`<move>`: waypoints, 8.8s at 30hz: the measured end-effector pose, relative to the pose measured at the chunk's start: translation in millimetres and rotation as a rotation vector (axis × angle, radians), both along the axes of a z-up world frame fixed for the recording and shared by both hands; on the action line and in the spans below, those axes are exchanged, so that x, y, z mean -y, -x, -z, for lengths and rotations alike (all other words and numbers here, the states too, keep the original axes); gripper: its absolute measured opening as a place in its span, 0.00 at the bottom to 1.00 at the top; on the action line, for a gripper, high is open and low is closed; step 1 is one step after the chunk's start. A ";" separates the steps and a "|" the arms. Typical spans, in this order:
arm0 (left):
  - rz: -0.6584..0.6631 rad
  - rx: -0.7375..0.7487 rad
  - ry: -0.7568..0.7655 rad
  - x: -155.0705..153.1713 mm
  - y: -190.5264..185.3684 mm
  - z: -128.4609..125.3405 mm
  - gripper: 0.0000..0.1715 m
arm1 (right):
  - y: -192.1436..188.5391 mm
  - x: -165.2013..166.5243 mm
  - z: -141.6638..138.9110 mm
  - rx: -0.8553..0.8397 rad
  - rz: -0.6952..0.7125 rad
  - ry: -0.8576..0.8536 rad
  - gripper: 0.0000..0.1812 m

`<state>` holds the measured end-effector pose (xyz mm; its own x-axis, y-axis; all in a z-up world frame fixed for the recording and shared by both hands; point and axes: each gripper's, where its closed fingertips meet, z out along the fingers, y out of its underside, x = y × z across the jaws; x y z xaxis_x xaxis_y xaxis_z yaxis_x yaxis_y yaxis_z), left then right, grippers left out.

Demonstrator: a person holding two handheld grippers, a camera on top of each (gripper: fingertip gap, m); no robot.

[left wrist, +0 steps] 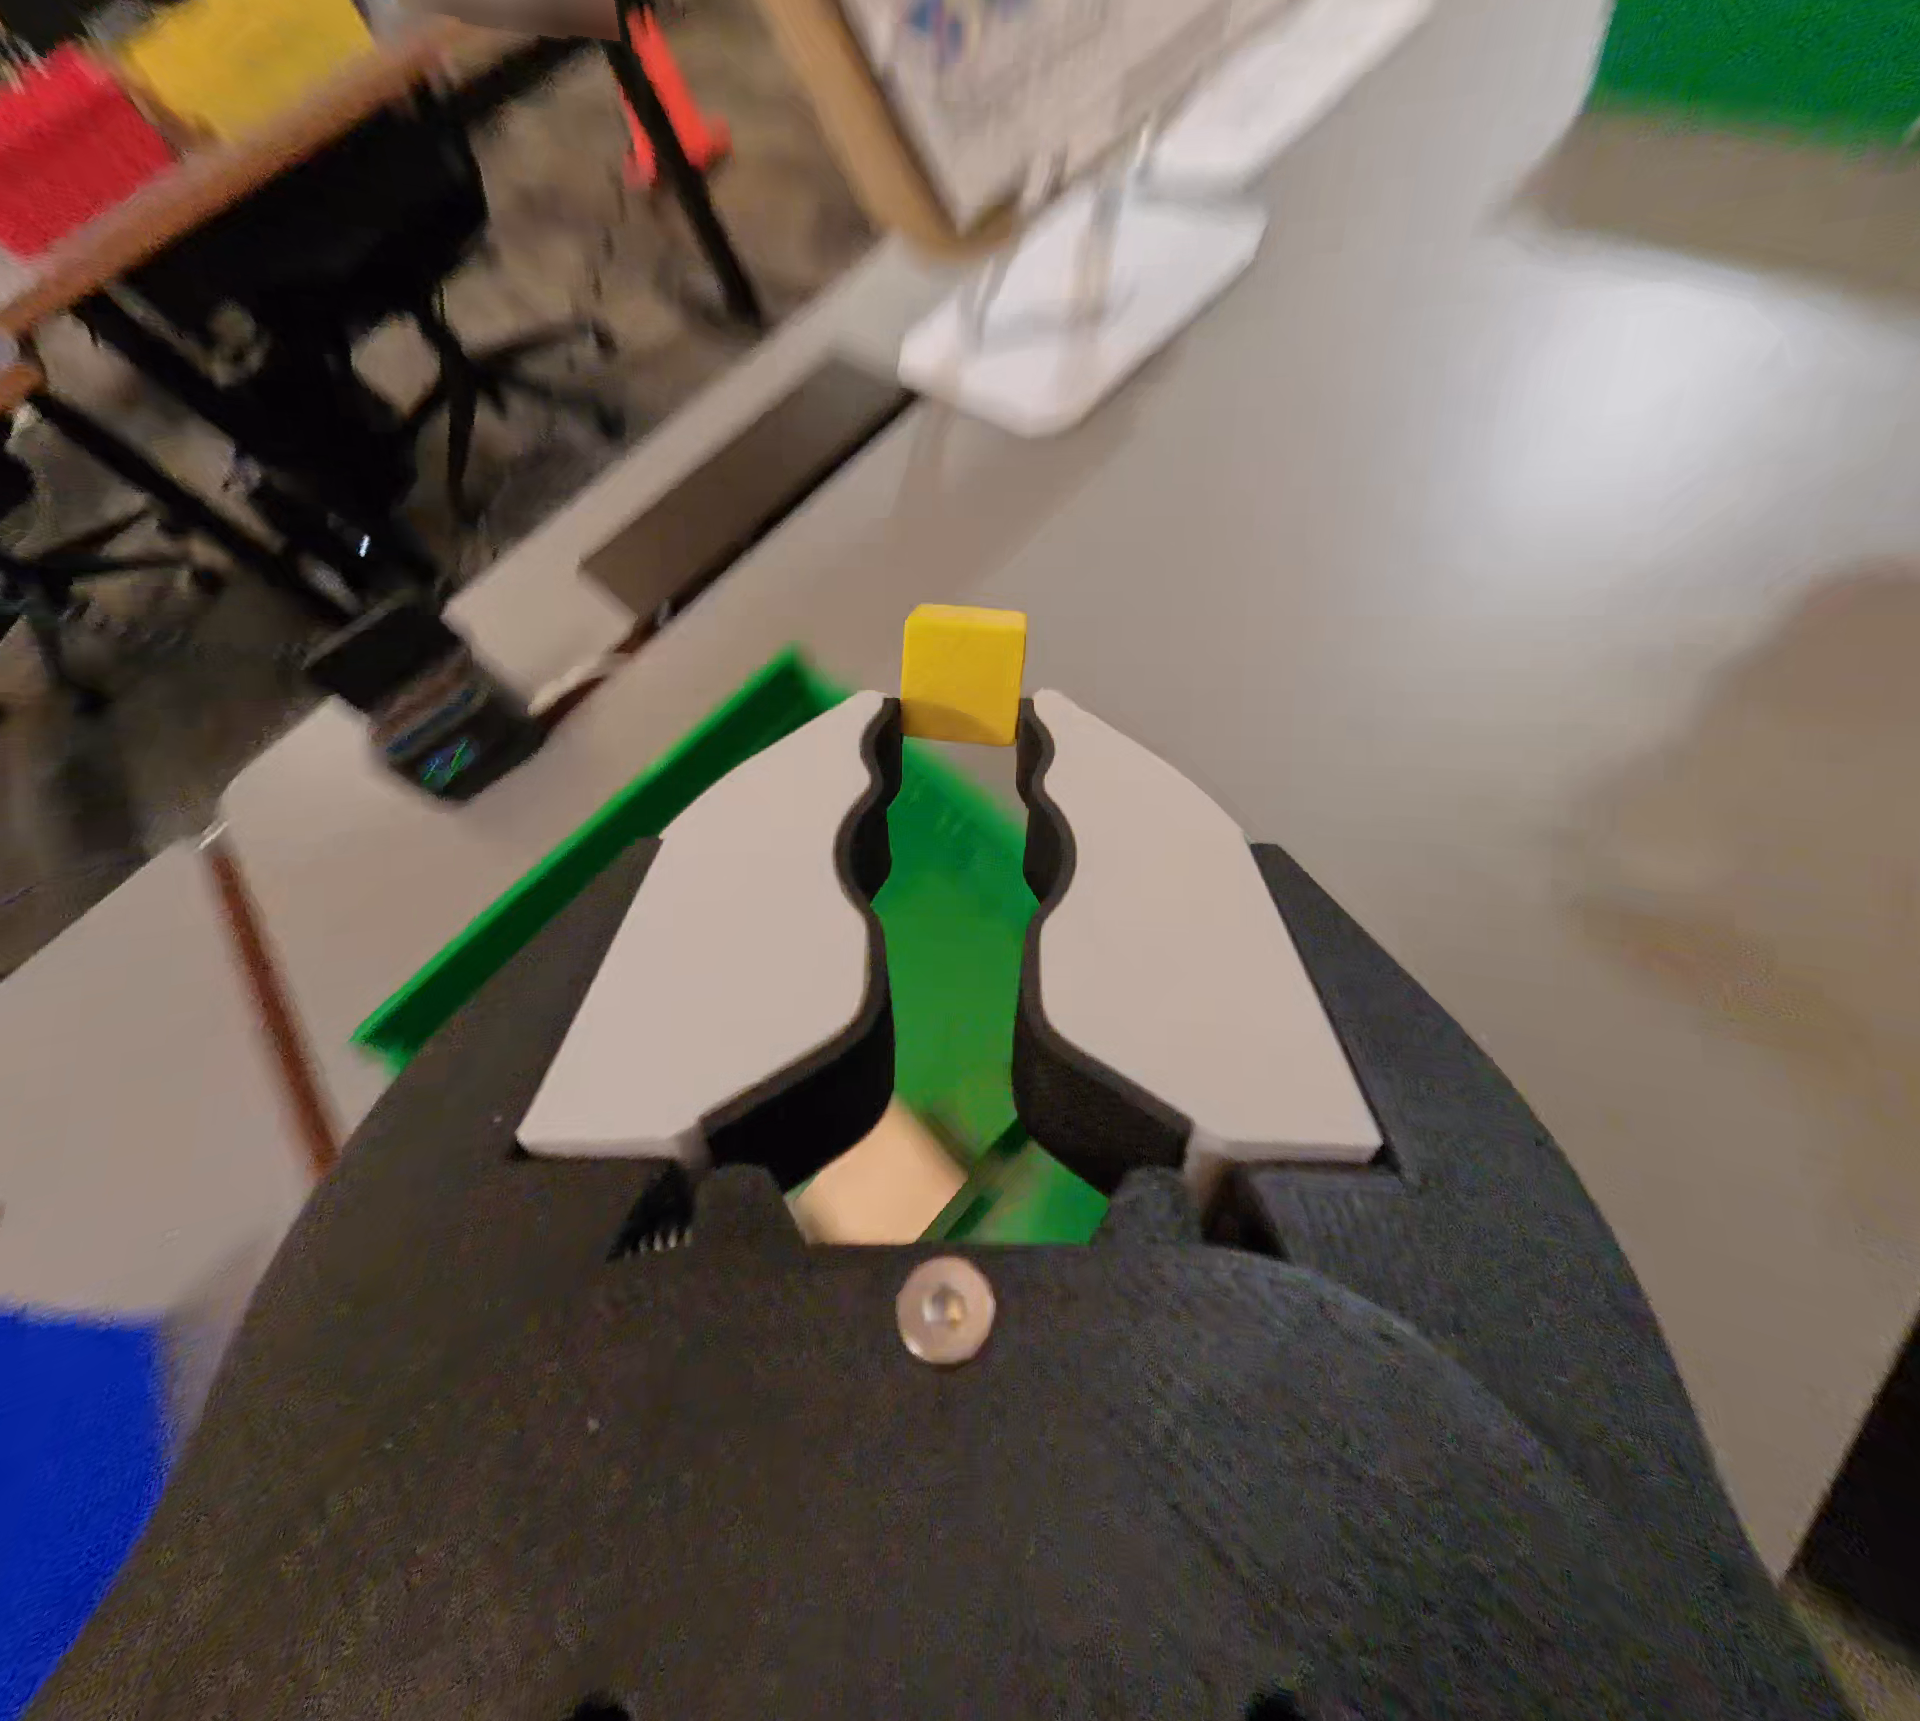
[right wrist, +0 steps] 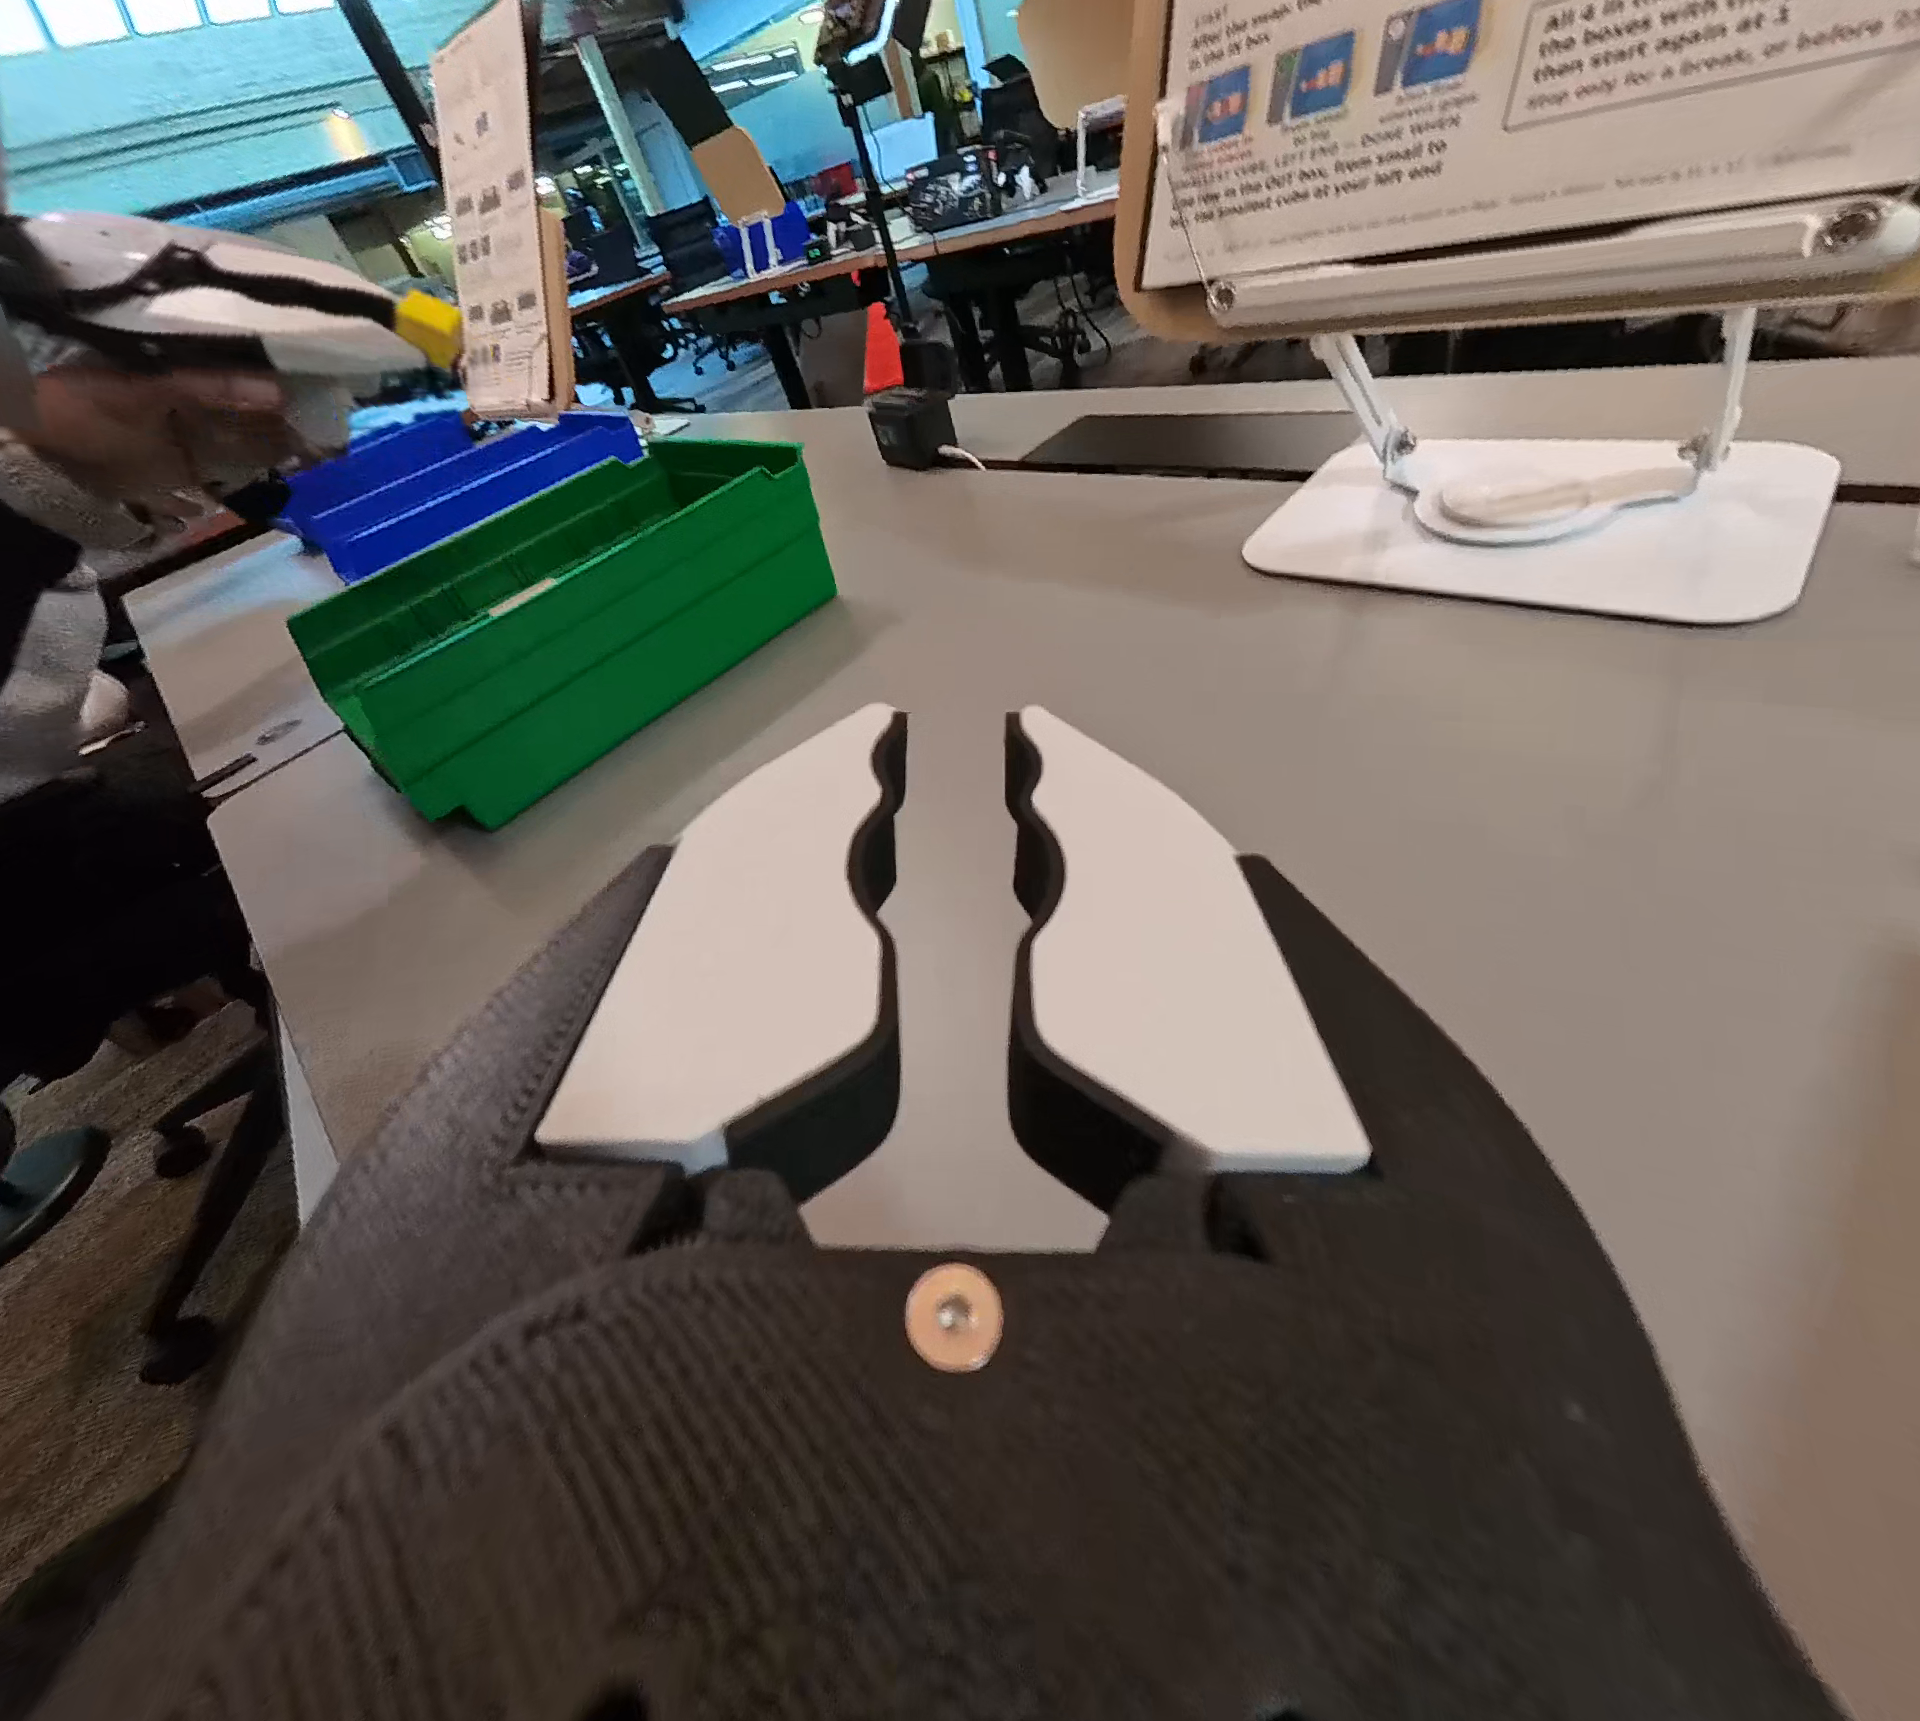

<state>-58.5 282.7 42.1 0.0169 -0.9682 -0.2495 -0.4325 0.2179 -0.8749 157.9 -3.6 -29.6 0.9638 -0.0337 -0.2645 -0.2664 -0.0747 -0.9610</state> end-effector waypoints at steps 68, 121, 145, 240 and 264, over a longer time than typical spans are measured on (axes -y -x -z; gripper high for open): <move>0.493 0.270 1.128 284.6 -178.6 100.4 0.13 | 17.6 11.8 19.9 -0.410 -0.396 -0.035 0.22; 0.563 0.035 0.867 343.0 -204.5 137.6 0.32 | -255.8 207.8 67.3 0.561 -0.311 0.878 0.12; 0.520 0.004 1.004 369.9 -214.7 145.6 0.27 | -239.5 168.6 124.6 0.904 -0.744 0.978 0.11; -0.812 -0.402 0.124 -25.1 89.3 150.7 0.35 | 51.0 12.3 53.2 -0.281 -0.311 0.214 0.26; -0.674 -0.314 0.340 -11.1 62.7 169.0 0.23 | 59.4 10.8 66.2 -0.413 -0.380 0.262 0.24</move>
<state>-121.2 293.8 -126.9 0.6005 -0.7989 -0.0338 -0.6117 -0.4317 -0.6630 98.6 -14.4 -95.8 0.7411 0.1778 -0.6474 -0.5205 -0.4569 -0.7213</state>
